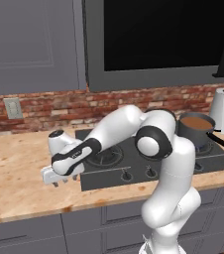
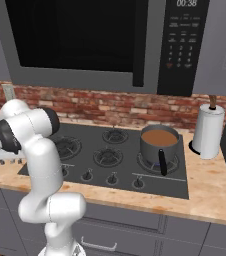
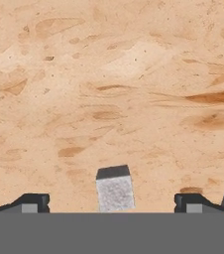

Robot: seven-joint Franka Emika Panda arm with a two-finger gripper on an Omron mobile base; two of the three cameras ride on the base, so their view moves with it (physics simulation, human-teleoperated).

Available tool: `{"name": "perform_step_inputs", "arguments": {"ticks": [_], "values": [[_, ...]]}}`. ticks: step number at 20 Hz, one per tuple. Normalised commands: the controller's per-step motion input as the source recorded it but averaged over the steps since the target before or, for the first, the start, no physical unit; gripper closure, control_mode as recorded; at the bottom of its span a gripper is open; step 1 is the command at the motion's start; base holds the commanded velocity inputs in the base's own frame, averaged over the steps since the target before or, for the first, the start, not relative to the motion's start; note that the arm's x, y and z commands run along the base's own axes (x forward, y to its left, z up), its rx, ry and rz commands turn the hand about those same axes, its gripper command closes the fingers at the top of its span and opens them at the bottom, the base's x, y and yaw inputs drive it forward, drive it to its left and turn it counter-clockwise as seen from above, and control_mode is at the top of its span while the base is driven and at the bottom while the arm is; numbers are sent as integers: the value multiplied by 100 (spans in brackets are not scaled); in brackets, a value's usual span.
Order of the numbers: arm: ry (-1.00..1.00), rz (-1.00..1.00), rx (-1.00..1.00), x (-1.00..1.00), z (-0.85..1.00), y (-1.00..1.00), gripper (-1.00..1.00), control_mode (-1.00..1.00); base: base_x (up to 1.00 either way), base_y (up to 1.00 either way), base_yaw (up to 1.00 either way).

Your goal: Pick up the sugar cube(s) and place them in the saucepan with hot chocolate.

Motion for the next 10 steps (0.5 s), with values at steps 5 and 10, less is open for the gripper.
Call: {"name": "perform_step_inputs", "arguments": {"ticks": [5,10], "values": [[0,0,0,0,0,0,-100,-100,0,0,0],[0,0,0,0,0,0,-100,-100,0,0,0]]}}
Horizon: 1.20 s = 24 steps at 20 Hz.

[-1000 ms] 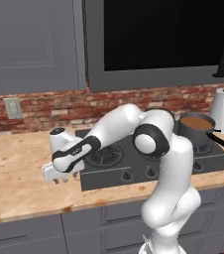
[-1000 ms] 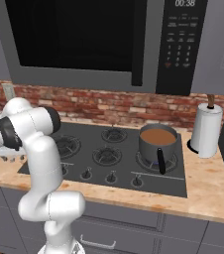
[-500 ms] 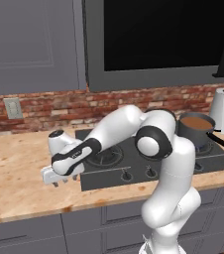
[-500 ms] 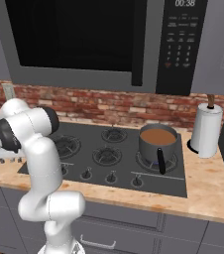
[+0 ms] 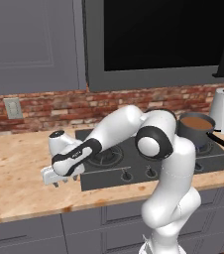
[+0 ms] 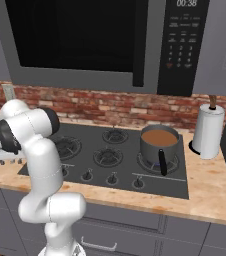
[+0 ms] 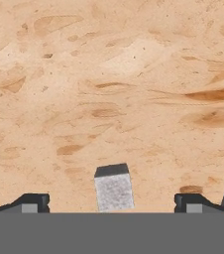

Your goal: Pick up the sugar cube(s) and place them in the saucepan with hot chocolate.

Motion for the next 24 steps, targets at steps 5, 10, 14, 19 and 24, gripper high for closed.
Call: {"name": "perform_step_inputs", "arguments": {"ticks": [5,10,14,19,24], "values": [[0,0,0,4,0,0,-100,-100,0,0,0],[0,0,0,7,0,0,-100,-100,0,0,0],[0,0,0,5,0,0,-100,-100,0,0,0],[0,0,0,3,0,0,-100,-100,0,0,0],[0,0,0,1,0,0,-100,-100,0,0,0]]}}
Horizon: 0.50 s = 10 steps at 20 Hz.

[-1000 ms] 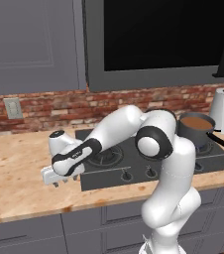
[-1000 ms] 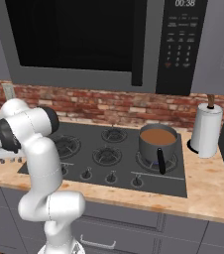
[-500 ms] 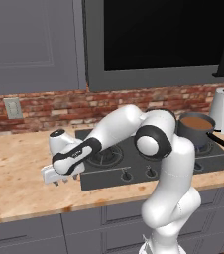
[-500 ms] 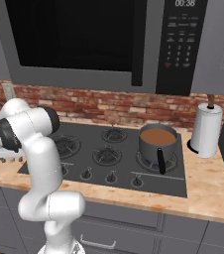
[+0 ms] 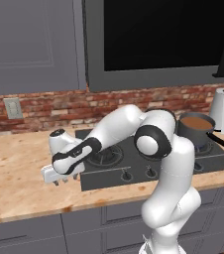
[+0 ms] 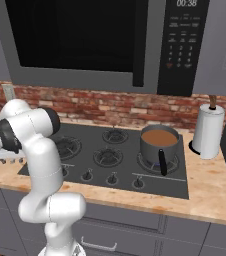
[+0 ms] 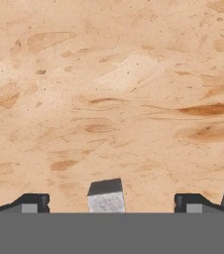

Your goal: Pick up the sugar cube(s) and place them in the saucepan with hot chocolate.

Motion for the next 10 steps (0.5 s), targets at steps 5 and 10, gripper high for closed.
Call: {"name": "perform_step_inputs", "arguments": {"ticks": [5,10], "values": [[0,0,0,0,0,0,100,-100,0,0,0],[0,0,0,0,0,0,100,-100,0,0,0]]}}
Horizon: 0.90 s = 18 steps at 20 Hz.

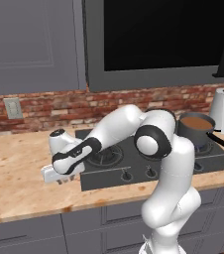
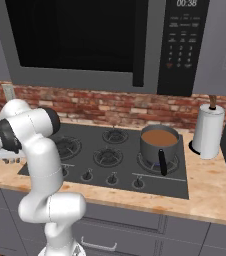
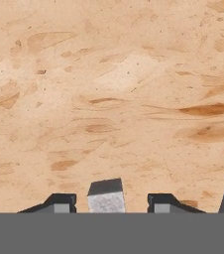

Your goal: Pick up the sugar cube(s) and place them in the saucepan with hot chocolate.

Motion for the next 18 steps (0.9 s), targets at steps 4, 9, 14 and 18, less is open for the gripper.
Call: {"name": "perform_step_inputs", "arguments": {"ticks": [4,9,14,18], "values": [[0,0,0,0,0,0,100,-100,0,0,0],[0,0,0,0,0,0,100,-100,0,0,0],[0,0,0,0,2,-6,100,-100,0,0,0],[-1,-3,0,-29,36,-81,100,-100,0,0,0]]}}
